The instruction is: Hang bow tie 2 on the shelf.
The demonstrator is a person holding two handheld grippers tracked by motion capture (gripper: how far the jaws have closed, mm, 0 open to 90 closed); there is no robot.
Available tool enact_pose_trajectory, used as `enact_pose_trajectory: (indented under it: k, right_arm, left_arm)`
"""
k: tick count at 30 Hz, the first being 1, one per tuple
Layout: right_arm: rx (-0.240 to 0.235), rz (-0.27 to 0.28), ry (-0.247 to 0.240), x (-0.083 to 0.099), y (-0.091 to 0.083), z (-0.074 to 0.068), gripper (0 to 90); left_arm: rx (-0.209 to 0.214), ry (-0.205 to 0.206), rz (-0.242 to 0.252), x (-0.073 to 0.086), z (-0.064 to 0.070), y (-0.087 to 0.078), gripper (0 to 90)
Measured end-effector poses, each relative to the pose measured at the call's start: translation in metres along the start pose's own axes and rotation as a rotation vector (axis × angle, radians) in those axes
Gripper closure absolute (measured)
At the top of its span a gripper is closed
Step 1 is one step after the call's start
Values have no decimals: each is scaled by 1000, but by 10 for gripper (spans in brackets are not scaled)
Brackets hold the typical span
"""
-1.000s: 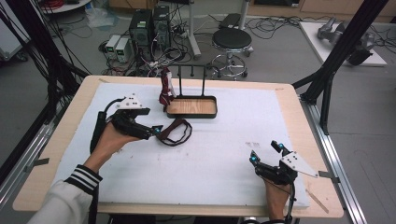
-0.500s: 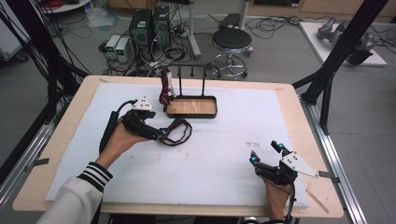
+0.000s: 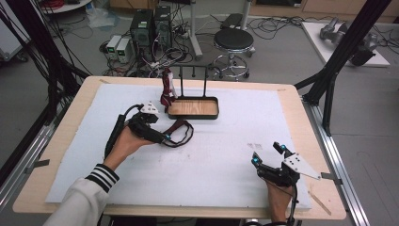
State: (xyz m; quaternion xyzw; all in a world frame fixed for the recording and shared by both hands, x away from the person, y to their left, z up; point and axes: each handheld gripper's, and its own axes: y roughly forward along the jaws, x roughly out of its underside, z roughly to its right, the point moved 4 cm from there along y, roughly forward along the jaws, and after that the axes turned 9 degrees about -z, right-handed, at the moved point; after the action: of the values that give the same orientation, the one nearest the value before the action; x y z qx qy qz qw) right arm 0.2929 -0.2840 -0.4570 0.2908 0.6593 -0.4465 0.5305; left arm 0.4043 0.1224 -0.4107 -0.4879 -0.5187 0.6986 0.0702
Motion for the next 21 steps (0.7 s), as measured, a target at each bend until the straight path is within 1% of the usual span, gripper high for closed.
enact_pose_trajectory:
  k: [4,5,9,10,11,13,15,17,20,21]
  right_arm:
    - [1,2,-3,0,0,0,107]
    - [1,2,-3,0,0,0,107]
    - [0,0,1,0,0,0,107]
    - [2,1,0,0,0,0,107]
    - [1,1,0,0,0,0,107]
    - [1,0,1,0,0,0,107]
    - [0,-1,3,0,0,0,107]
    - [2,2,-2,0,0,1,107]
    - [1,2,-1,0,0,1,107]
    - [0,1,1,0,0,0,107]
  left_arm:
    - [-2,-3,-27,1,1,5,168]
    - [-2,-3,-27,1,1,5,170]
    - [-5,-15,-73,4,0,13,172]
    - [-2,-15,-83,4,0,15,176]
    - [-2,-15,-83,4,0,15,181]
    - [-1,-13,-112,5,0,20,183]
    - [2,-19,-123,6,0,22,200]
    - [7,-14,-132,7,0,25,203]
    - [-5,-19,-148,7,-1,29,220]
    - [-2,-19,-158,8,-1,30,222]
